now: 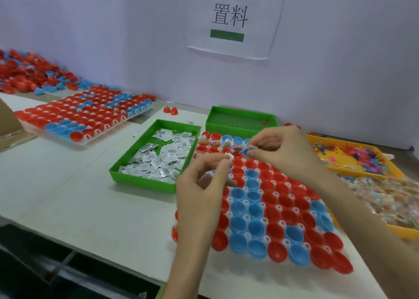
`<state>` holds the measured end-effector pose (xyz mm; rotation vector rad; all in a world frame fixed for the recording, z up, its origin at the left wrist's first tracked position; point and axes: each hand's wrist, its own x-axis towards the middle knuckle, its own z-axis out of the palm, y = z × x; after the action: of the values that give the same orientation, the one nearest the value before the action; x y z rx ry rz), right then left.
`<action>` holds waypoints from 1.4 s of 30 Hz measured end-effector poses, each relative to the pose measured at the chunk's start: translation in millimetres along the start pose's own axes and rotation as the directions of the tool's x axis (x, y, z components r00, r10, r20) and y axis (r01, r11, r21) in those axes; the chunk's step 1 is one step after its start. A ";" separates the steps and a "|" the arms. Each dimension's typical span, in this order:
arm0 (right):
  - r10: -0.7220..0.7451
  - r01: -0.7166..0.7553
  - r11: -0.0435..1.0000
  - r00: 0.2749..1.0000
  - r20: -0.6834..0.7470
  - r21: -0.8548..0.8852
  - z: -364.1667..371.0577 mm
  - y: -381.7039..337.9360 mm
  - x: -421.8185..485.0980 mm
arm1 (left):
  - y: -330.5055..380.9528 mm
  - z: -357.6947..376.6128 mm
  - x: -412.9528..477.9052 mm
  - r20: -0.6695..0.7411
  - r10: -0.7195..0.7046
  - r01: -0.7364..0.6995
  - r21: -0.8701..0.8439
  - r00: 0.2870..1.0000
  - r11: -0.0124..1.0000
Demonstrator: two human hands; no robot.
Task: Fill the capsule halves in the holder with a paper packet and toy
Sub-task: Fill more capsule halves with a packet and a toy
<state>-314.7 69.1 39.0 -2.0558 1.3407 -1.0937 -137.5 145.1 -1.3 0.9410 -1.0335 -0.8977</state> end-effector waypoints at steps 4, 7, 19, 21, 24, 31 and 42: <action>0.019 -0.019 0.951 1.000 -0.001 -0.307 11.1 20.2 26.8 | 6.2 -8.2 2.6 -0.052 -0.011 0.009 -0.034 0.999 0.999; 0.034 -0.010 0.911 0.998 0.050 -0.412 21.7 32.1 35.5 | 14.1 -11.9 4.8 -0.074 0.026 -0.030 -0.057 0.997 0.998; 0.104 -0.054 0.894 0.991 0.089 -0.445 43.5 54.6 38.1 | 31.6 -19.3 1.3 -0.113 0.075 -0.091 -0.139 0.991 0.986; 0.119 -0.055 0.894 0.986 0.118 -0.444 43.0 57.1 37.9 | 33.7 -22.3 2.1 -0.121 0.085 -0.101 -0.135 0.989 0.986; 0.116 -0.051 0.913 0.983 0.139 -0.406 38.5 55.0 35.9 | 35.9 -33.7 8.9 -0.137 0.123 -0.136 -0.096 0.983 0.986; 0.105 -0.147 0.943 0.983 -0.153 -0.299 -25.9 73.8 35.7 | -9.2 -75.9 112.0 0.063 0.043 -0.075 0.732 0.997 0.677; 0.439 -0.506 0.663 0.860 -0.262 -0.551 -88.0 175.2 32.5 | -59.9 -86.3 137.5 0.067 -0.082 -0.021 0.884 0.994 0.467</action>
<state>-474.7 -30.5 -23.9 -1.8418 2.3641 -0.5726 -28.7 15.4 -37.4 1.8142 -1.6340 -0.3580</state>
